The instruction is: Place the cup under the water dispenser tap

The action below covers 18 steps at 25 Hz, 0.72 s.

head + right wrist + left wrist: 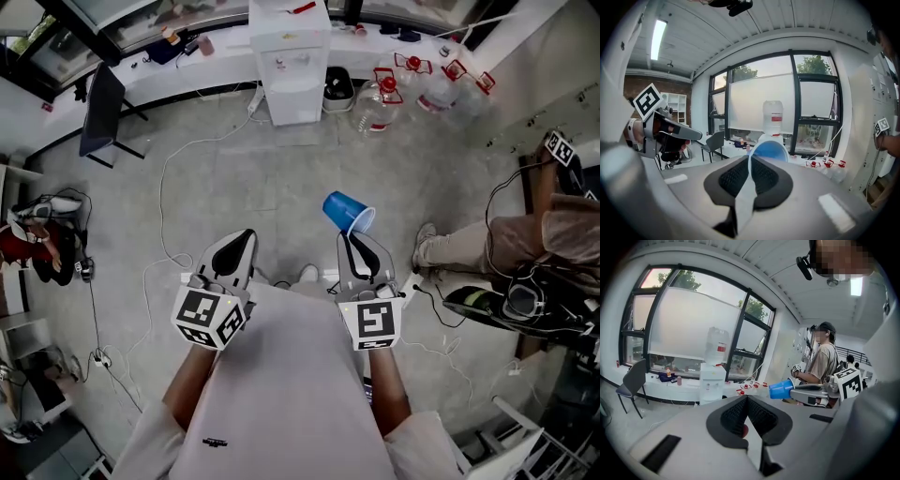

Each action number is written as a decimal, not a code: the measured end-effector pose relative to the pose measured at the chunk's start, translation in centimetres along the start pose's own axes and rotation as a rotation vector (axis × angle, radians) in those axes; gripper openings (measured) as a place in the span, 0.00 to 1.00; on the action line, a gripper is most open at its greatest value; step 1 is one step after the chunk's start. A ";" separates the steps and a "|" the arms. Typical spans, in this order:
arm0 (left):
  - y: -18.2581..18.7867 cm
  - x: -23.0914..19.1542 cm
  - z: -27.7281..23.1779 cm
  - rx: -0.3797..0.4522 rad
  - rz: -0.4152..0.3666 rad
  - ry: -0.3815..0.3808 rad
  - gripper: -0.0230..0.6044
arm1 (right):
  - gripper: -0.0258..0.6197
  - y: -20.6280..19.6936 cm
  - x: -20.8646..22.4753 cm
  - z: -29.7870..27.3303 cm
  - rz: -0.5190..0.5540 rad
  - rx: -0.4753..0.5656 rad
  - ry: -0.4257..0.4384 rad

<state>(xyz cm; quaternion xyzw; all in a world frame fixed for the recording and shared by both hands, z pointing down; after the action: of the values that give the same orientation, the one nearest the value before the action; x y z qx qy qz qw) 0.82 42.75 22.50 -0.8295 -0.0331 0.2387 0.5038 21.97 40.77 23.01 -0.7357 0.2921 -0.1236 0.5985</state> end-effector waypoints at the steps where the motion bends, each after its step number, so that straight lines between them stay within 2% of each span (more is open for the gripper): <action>1: -0.3 0.5 -0.1 0.000 0.003 0.002 0.04 | 0.08 -0.2 0.3 0.4 0.002 -0.001 0.004; 9: -1.1 2.3 -0.4 0.007 0.002 0.015 0.04 | 0.08 -1.9 1.6 2.0 -0.006 0.000 0.015; 18: -0.2 1.0 -3.5 -0.010 0.007 -0.006 0.04 | 0.08 -2.1 3.9 -0.2 -0.003 0.006 -0.012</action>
<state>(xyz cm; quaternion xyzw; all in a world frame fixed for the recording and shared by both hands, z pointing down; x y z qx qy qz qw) 3.22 40.26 23.66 -0.8314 -0.0331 0.2426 0.4987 25.53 38.61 24.42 -0.7351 0.2870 -0.1208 0.6023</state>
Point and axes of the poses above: the fingertips, and each gripper's own axes: z backward along the fingers, x to its right, y out of its top, the point moved 6 cm from there along z, backward along the fingers, and after that the axes turned 9 degrees about z, right-handed, at the moved point
